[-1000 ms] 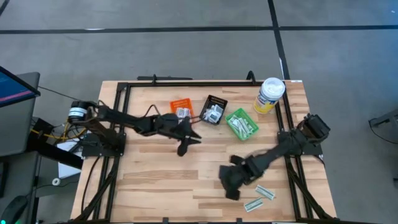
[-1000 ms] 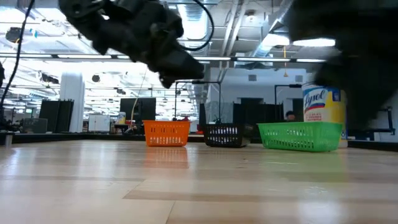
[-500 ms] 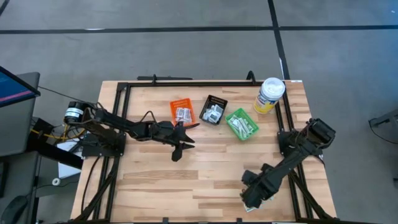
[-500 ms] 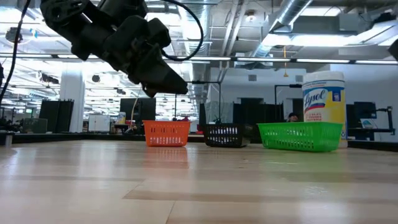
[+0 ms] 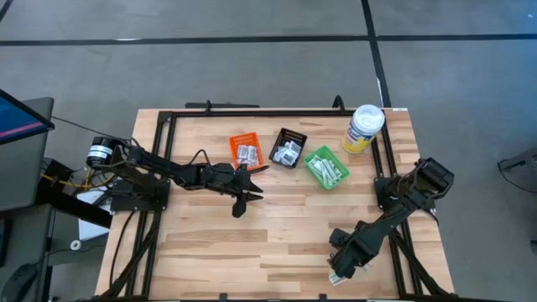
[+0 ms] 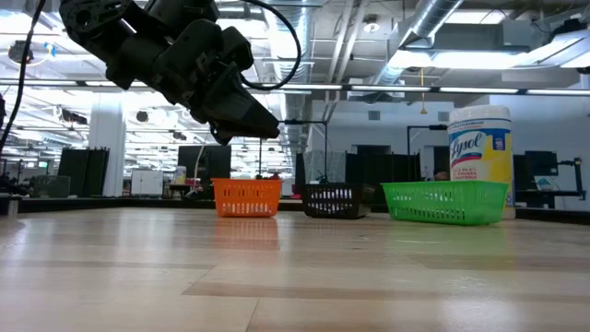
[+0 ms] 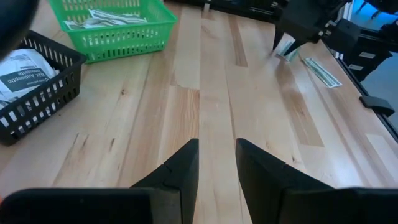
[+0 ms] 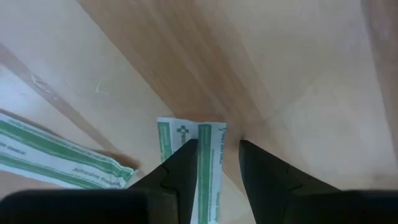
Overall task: Pick & Place First Aid Supplies
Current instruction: Put the green bandage pack into the green basket
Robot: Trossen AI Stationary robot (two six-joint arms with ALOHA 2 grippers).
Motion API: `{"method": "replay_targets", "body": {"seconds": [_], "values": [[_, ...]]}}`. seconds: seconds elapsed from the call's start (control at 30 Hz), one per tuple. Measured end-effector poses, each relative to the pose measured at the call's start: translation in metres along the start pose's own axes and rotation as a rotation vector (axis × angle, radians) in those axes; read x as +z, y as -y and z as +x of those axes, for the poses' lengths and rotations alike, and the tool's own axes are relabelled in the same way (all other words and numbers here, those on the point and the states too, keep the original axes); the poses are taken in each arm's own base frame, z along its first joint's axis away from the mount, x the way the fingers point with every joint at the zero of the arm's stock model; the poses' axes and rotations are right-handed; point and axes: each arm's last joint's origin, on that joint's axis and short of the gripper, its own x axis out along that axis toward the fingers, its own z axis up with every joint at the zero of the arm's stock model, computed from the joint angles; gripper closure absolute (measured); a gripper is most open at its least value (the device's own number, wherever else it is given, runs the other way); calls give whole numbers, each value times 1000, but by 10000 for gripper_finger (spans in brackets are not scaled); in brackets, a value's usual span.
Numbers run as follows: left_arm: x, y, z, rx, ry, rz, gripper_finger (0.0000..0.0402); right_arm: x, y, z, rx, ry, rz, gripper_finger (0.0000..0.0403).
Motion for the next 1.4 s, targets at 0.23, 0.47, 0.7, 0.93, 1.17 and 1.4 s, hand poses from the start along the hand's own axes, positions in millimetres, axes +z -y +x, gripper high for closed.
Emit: {"method": "replay_targets", "body": {"seconds": [0.23,0.47,0.7,0.93,1.17,1.4], "values": [[0,0,0,-1,5,0,295,6,1,0,4,11,-12,308],[0,0,0,-1,6,0,296,7,0,1,14,29,-14,395],[0,0,0,-1,6,0,296,8,-2,-1,18,37,-13,395],[0,0,0,-1,6,-2,296,20,-13,-21,6,192,-44,398],[1,0,0,-2,12,-3,296,56,-4,-35,-113,518,-49,399],[1,0,0,-2,14,-3,296,96,26,-50,-323,529,-66,401]]}}
